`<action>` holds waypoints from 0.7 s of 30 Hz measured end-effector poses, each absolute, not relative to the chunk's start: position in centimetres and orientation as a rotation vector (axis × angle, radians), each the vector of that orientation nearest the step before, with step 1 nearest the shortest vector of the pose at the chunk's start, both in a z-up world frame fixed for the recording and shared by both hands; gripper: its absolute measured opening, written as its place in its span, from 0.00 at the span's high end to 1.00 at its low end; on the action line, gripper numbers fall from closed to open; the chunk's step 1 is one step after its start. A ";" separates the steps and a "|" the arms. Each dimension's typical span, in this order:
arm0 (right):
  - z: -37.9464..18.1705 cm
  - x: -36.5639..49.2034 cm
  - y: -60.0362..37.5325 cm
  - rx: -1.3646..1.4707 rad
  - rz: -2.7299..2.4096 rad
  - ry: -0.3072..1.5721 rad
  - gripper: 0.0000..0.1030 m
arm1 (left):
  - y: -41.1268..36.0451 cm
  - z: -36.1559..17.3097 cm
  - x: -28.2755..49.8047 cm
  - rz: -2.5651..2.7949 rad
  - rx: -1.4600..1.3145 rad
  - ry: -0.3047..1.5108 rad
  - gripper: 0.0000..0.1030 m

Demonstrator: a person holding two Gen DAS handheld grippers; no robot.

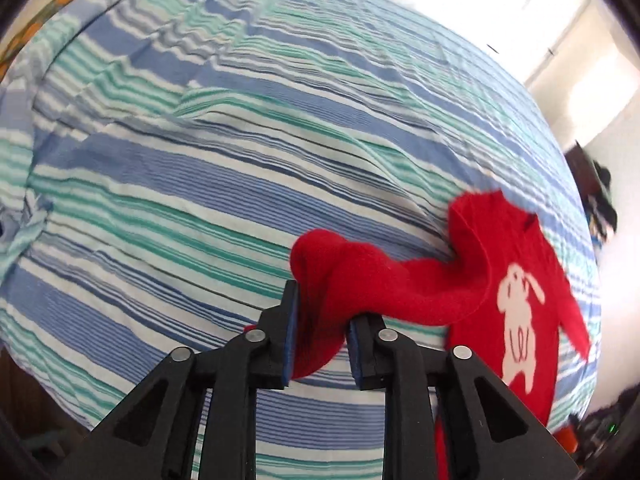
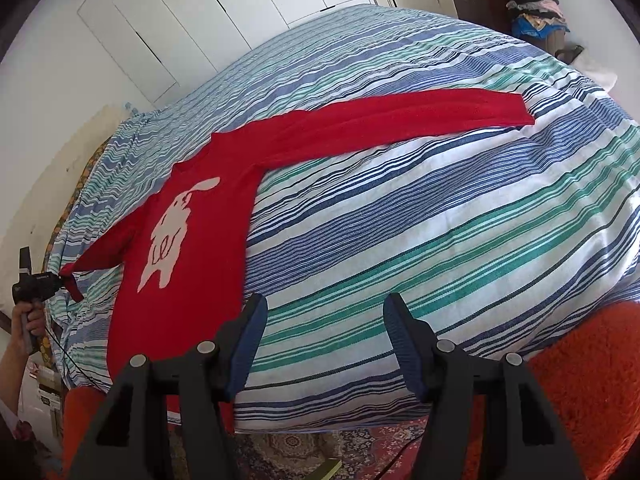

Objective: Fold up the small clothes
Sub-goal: 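Grasp the other sleeve cuff with the left tool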

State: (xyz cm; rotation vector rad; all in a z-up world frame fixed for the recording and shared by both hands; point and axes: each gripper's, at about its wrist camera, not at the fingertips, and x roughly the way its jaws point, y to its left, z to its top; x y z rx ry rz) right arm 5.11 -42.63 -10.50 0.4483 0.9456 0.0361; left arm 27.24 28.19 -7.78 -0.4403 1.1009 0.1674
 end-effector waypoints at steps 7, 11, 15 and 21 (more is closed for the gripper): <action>-10.2 4.5 -42.3 0.432 0.036 0.931 0.41 | 34.5 -15.1 24.1 0.408 -0.661 1.169 0.45; -10.7 4.7 -42.6 0.443 0.024 0.955 0.41 | 34.4 -16.8 22.1 0.366 -0.736 1.132 0.39; -11.1 5.4 -42.1 0.429 0.035 0.983 0.41 | 34.8 -17.1 22.0 0.405 -0.760 1.063 0.30; -11.3 5.8 -40.7 0.365 0.042 1.008 0.41 | 36.1 -18.4 24.6 0.439 -0.813 0.995 0.62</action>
